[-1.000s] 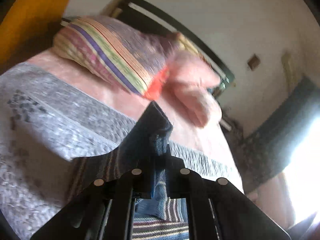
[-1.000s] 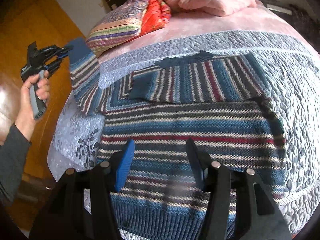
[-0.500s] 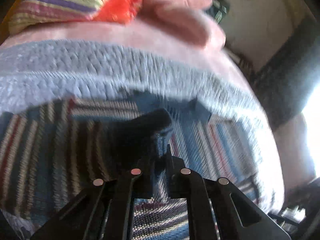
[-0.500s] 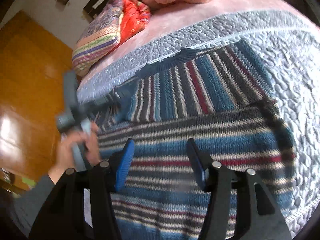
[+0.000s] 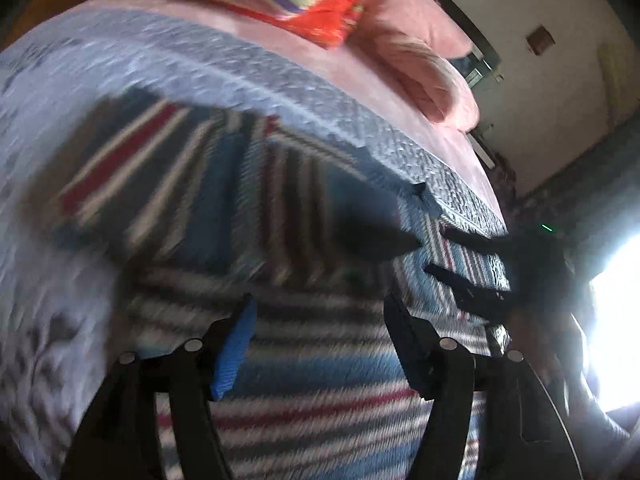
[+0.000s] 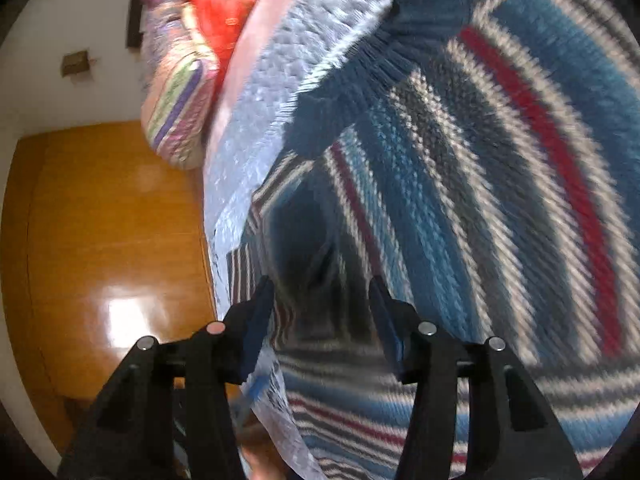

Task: Fold small clothes

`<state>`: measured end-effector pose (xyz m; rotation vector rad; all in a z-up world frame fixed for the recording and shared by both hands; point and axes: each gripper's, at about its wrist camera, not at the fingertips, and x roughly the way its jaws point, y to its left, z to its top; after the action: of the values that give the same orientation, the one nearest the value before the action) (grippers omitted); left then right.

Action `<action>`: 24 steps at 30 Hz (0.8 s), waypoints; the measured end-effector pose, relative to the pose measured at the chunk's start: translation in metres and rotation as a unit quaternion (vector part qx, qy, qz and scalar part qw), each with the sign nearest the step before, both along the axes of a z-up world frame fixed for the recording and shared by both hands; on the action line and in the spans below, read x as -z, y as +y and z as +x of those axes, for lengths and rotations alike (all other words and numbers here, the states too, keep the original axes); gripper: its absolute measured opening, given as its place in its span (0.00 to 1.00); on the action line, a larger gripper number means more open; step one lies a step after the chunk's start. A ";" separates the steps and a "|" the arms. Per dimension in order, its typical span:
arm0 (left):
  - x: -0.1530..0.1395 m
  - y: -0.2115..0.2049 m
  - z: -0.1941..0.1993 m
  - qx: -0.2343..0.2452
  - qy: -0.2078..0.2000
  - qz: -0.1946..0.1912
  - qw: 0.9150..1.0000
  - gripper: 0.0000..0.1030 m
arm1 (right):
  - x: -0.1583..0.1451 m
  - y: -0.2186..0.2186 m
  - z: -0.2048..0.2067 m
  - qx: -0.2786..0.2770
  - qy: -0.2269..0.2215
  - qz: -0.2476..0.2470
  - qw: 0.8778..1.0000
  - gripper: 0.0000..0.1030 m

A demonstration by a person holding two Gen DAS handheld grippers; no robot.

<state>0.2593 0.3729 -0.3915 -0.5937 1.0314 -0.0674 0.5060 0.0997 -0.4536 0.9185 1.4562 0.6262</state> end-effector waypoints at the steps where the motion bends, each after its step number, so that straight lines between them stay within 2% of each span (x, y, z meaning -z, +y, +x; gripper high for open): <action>1: 0.000 0.005 -0.012 -0.008 0.002 -0.003 1.000 0.66 | 0.004 0.003 0.003 0.002 0.006 0.005 1.000 0.48; 3: 0.000 0.012 -0.028 -0.019 0.005 -0.010 1.000 0.66 | 0.008 0.012 0.008 0.004 0.016 0.026 1.000 0.48; 5: 0.002 0.022 -0.041 -0.031 0.011 -0.016 0.999 0.66 | 0.011 0.019 0.013 -0.004 0.019 0.017 1.000 0.44; 7: 0.004 0.032 -0.053 -0.045 0.018 -0.018 0.999 0.66 | 0.011 0.026 0.015 -0.014 0.021 0.009 1.000 0.31; 9: 0.006 0.042 -0.060 -0.058 0.027 -0.023 0.998 0.66 | 0.009 0.032 0.017 -0.025 0.018 -0.006 0.999 0.09; 10: 0.005 0.045 -0.061 -0.062 0.028 -0.025 0.997 0.66 | 0.008 0.034 0.019 -0.029 0.013 -0.016 0.999 0.07; 15: -0.009 0.064 -0.067 -0.075 0.018 -0.022 0.997 0.66 | -0.039 0.036 0.025 -0.055 -0.052 -0.051 0.996 0.06; 21: -0.029 0.079 -0.060 -0.085 -0.004 -0.052 0.995 0.65 | -0.119 0.017 0.029 -0.073 -0.148 -0.114 0.980 0.06; 24: -0.037 0.081 -0.047 -0.083 -0.016 -0.076 0.994 0.65 | -0.144 -0.006 0.027 -0.072 -0.176 -0.139 0.972 0.06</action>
<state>0.2119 0.4535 -0.3543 -0.8117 0.9484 -0.0094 0.5332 0.0940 -0.3092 0.4593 1.2551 0.6355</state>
